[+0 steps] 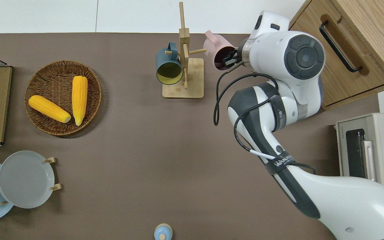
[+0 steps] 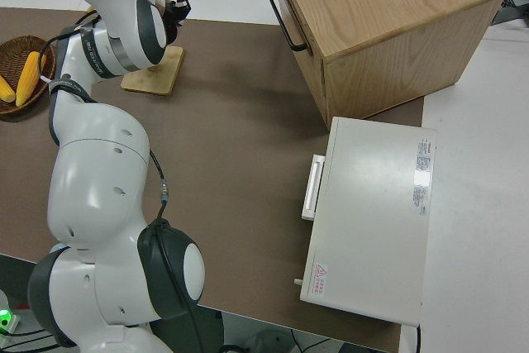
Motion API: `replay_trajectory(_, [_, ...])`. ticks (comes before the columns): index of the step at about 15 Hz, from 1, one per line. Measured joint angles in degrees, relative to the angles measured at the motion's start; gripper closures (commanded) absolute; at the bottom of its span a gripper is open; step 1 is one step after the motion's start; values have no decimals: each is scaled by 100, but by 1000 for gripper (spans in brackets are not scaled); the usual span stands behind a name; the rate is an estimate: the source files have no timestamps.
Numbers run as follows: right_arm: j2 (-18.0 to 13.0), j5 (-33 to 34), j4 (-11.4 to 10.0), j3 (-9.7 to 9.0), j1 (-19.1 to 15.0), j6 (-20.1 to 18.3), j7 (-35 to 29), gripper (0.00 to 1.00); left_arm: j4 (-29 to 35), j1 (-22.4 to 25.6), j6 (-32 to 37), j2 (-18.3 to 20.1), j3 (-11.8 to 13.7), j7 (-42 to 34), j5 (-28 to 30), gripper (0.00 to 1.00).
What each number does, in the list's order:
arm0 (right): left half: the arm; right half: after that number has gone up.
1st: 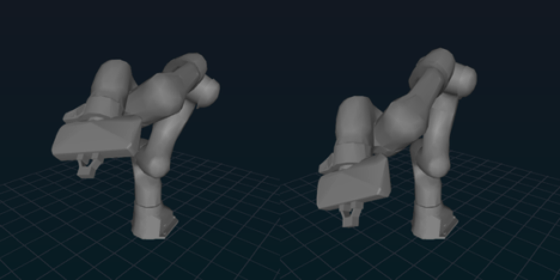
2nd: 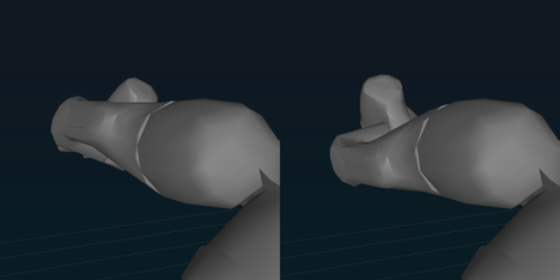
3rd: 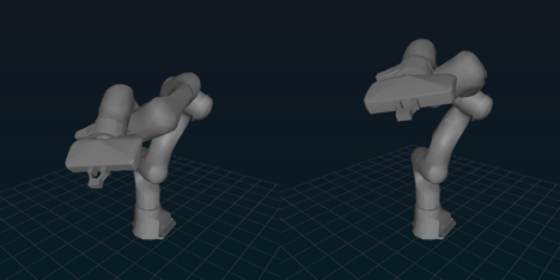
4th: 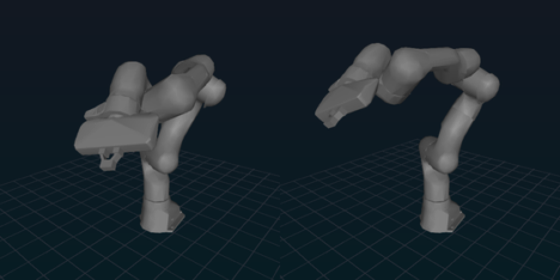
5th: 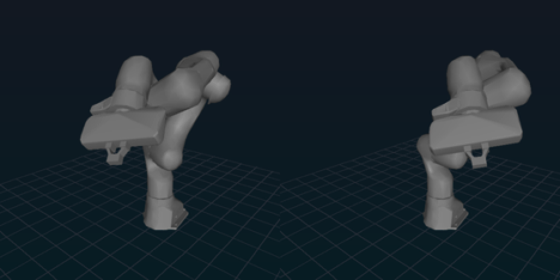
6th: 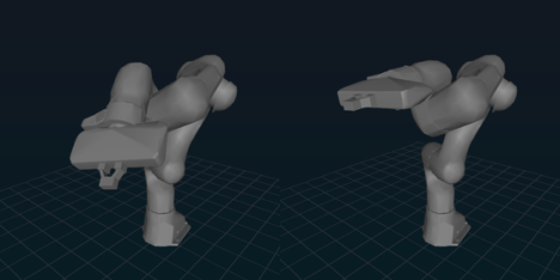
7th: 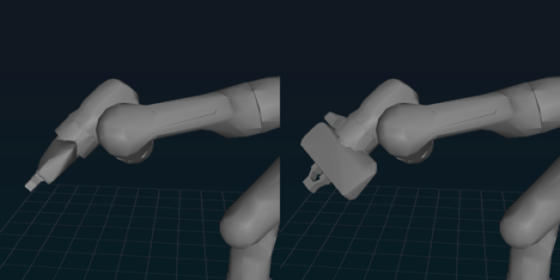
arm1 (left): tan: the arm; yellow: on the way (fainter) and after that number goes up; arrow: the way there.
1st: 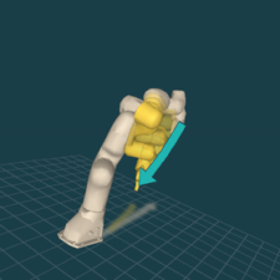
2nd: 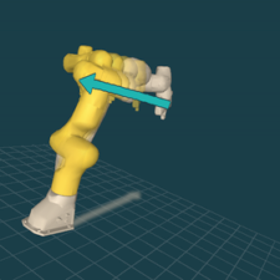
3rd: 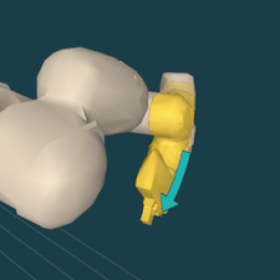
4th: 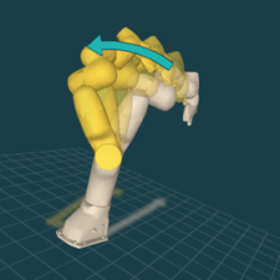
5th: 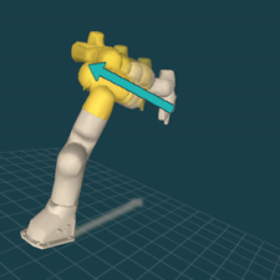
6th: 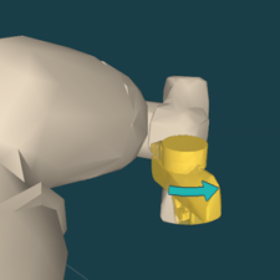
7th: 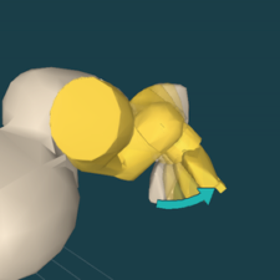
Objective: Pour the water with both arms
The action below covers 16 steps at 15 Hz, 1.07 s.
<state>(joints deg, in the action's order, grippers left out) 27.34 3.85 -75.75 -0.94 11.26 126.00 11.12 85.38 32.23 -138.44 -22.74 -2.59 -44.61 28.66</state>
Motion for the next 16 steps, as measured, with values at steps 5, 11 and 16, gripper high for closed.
replay_trajectory(5, [-239, 0, 6, -11, -64, -2106, -298, 1000, -639, -118, 1275, 450, -4, 1113, -1063, 1000])
replay_trajectory(11, [-508, -863, -332, -221, 844, -3411, -2604, 1000, -189, -1133, 2339, 1760, -32, 2982, -2134, 1000])
replay_trajectory(16, [-300, -1548, -383, -237, 1925, -3120, -4531, 1000, 954, -1894, 2357, 2524, -79, 3812, -2332, 1000])
